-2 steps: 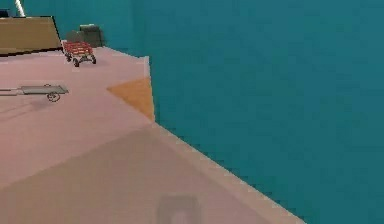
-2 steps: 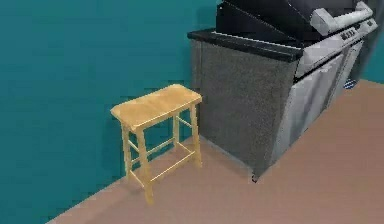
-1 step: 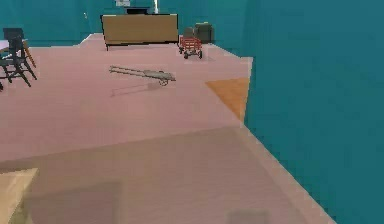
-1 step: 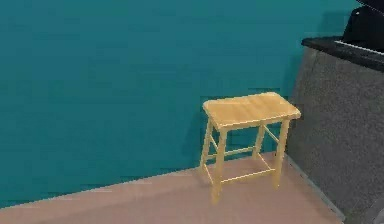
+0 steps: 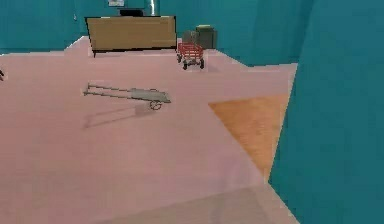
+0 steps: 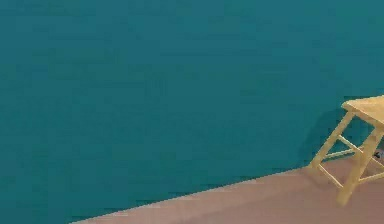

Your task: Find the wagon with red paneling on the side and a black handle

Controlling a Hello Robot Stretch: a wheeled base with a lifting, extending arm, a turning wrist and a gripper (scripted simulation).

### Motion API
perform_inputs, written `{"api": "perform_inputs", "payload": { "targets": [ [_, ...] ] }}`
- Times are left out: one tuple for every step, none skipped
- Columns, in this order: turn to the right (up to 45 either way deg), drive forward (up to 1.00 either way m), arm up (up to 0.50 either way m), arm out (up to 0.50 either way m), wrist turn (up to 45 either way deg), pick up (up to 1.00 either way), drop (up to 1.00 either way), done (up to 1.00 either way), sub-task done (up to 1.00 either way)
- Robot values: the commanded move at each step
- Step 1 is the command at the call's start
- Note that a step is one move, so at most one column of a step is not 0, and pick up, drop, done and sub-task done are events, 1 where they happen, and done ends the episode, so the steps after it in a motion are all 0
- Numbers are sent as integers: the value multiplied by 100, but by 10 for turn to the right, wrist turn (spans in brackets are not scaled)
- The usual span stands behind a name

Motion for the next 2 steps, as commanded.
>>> {"api": "perform_inputs", "payload": {
  "targets": [
    [0, 85, 0, 0, 0, 0, 0, 0, 0],
    [90, 0, 0, 0, 0, 0, 0, 0, 0]
  ]
}}
